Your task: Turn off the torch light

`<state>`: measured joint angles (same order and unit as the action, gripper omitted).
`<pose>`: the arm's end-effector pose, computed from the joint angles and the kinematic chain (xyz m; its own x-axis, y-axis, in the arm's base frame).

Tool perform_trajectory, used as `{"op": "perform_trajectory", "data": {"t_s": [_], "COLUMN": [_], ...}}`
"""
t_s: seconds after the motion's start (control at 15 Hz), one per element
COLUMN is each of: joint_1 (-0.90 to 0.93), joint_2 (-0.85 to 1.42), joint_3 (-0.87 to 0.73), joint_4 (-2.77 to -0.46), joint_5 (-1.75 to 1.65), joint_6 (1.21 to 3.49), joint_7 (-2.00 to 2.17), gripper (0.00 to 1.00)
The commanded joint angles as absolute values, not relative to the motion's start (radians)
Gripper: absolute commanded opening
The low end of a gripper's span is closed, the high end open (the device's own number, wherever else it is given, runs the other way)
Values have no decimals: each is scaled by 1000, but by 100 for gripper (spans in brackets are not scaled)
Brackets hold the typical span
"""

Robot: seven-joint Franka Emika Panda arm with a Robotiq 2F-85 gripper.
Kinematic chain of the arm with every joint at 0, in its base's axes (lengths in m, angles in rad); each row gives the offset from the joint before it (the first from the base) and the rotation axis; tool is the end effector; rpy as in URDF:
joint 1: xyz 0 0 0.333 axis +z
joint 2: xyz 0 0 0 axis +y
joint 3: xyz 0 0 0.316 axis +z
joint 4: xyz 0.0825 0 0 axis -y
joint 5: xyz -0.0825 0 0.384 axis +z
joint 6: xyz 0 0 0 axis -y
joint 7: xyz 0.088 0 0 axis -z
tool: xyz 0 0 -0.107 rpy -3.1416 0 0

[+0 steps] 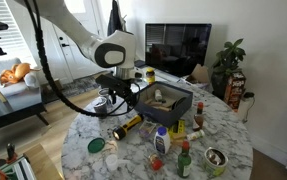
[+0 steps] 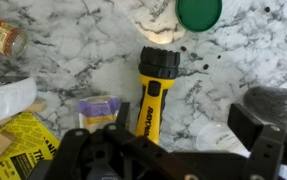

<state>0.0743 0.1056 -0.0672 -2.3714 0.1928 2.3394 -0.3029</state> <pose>0.4898 0.0062 0.2694 0.9795 0.1722 -0.1042 0.1558 -0.9765 -0.1491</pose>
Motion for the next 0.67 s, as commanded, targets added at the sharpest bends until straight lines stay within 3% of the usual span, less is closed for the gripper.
{"op": "perform_trajectory", "data": {"t_s": [0.0,0.6], "joint_1": [38,20], "joint_2": [118,195], "joint_3": [-31,20], "joint_4": [-2360,-2416], "joint_5": [187,213], "joint_6": [2337,2582], "joint_7": [-298,-331], "gripper": [100,100]}}
